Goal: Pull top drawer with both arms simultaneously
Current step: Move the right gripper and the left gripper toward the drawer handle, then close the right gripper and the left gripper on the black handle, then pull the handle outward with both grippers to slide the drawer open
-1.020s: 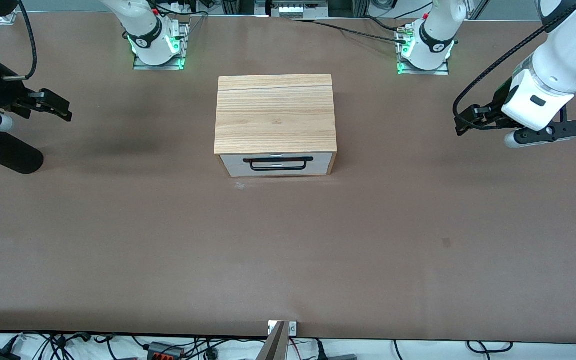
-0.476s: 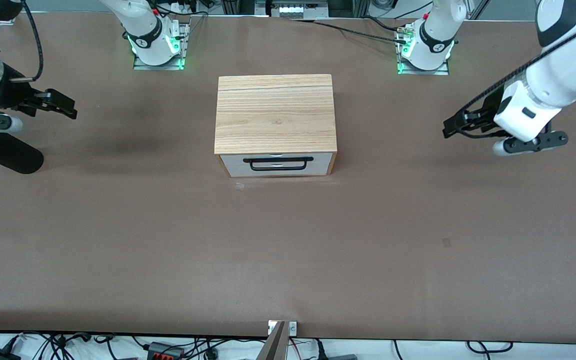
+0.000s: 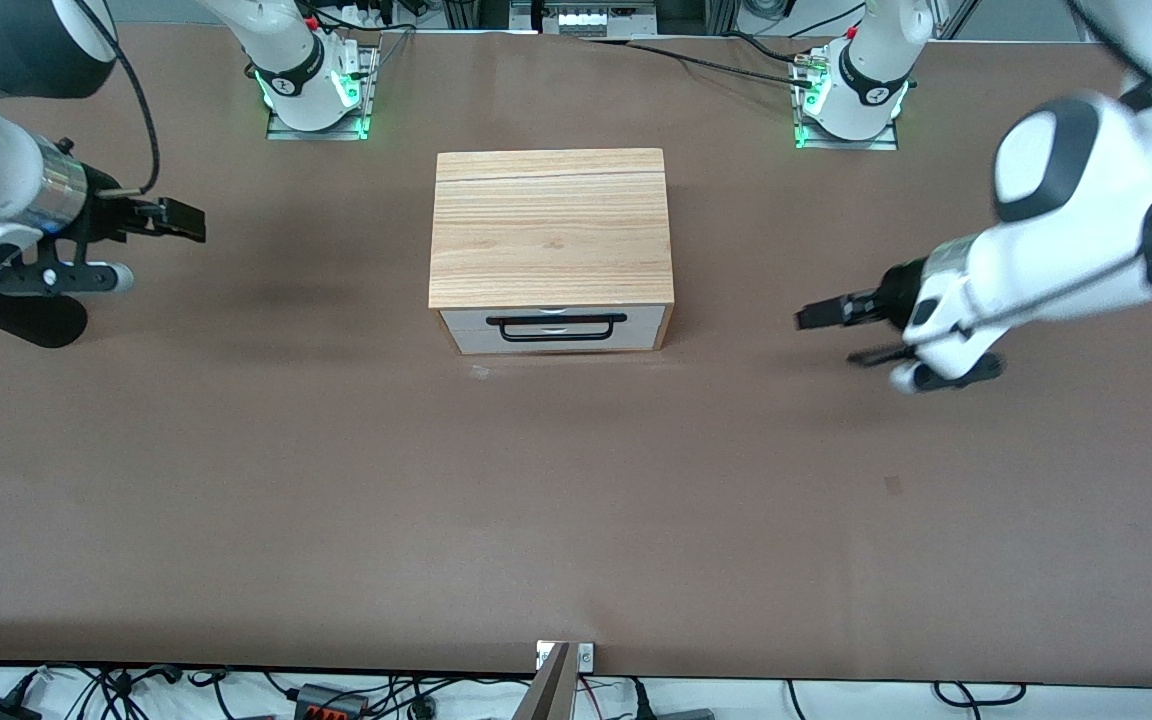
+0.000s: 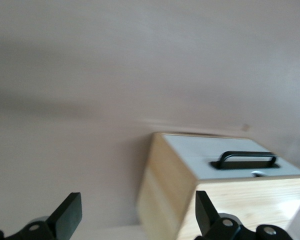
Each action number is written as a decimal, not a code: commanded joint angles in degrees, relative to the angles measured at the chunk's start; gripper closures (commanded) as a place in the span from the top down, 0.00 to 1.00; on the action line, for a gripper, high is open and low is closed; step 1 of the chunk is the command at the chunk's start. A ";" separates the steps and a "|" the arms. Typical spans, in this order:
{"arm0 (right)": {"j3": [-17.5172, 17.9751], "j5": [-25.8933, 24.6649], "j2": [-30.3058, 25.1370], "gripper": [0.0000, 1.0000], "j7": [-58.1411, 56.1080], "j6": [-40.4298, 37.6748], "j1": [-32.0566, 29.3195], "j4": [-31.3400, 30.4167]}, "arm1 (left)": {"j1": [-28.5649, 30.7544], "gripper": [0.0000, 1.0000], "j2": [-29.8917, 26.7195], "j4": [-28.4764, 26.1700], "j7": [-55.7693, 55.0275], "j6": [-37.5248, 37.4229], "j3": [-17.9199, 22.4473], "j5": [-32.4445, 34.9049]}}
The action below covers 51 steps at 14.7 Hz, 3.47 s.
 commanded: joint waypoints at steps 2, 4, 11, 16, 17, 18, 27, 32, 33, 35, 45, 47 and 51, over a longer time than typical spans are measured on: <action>-0.30 7.53 7.46 1.00 -0.66 -1.68 0.51 6.44 | -3.92 1.00 6.25 2.23 10.80 7.20 -0.17 -8.02; -0.30 18.77 10.44 1.00 -0.66 0.33 0.85 5.57 | -3.66 1.00 10.12 2.23 19.57 7.56 -0.17 -17.55; -0.13 37.08 14.75 1.00 -8.62 16.34 6.57 -0.51 | -2.78 1.00 20.93 1.61 48.86 8.00 -0.17 -39.03; -0.21 63.60 20.21 1.00 -35.07 19.84 5.34 -4.63 | -6.98 1.00 23.49 -2.42 59.60 7.65 -0.17 -55.20; -0.21 66.52 20.56 1.00 -37.02 20.73 5.86 -5.07 | -8.04 1.00 23.67 -2.95 60.92 7.65 -0.17 -57.58; -0.21 67.94 20.65 1.00 -38.26 22.04 6.30 -5.86 | -8.75 1.00 24.28 -3.04 61.71 7.65 -0.17 -58.39; 0.05 85.08 26.36 1.00 -52.77 22.49 9.56 -9.37 | -9.37 0.82 25.69 -4.71 65.15 5.19 -0.17 -62.00; 0.14 87.20 26.89 0.73 -56.82 21.35 9.74 -12.72 | -9.81 0.64 26.57 -5.15 65.32 3.08 -0.17 -63.58; 0.14 87.29 27.24 0.72 -57.17 21.26 9.74 -12.90 | -9.90 0.58 26.66 -5.15 65.32 3.08 -0.26 -63.67; 0.22 87.38 28.29 0.71 -58.13 21.18 9.65 -12.90 | -10.07 0.49 26.66 -5.33 65.85 3.08 -0.26 -63.67; 1.28 87.38 30.41 0.24 -60.34 20.65 9.47 -12.90 | -11.04 0.27 28.33 -6.47 72.18 3.17 -0.53 -67.80; 1.28 87.38 30.41 0.17 -60.34 20.65 9.38 -12.81 | -10.95 0.23 28.33 -6.91 72.27 3.17 -0.53 -67.80; 1.28 87.38 30.41 0.00 -60.34 18.98 8.77 -12.37 | -10.95 0.19 28.33 -6.91 72.27 3.17 -0.53 -67.89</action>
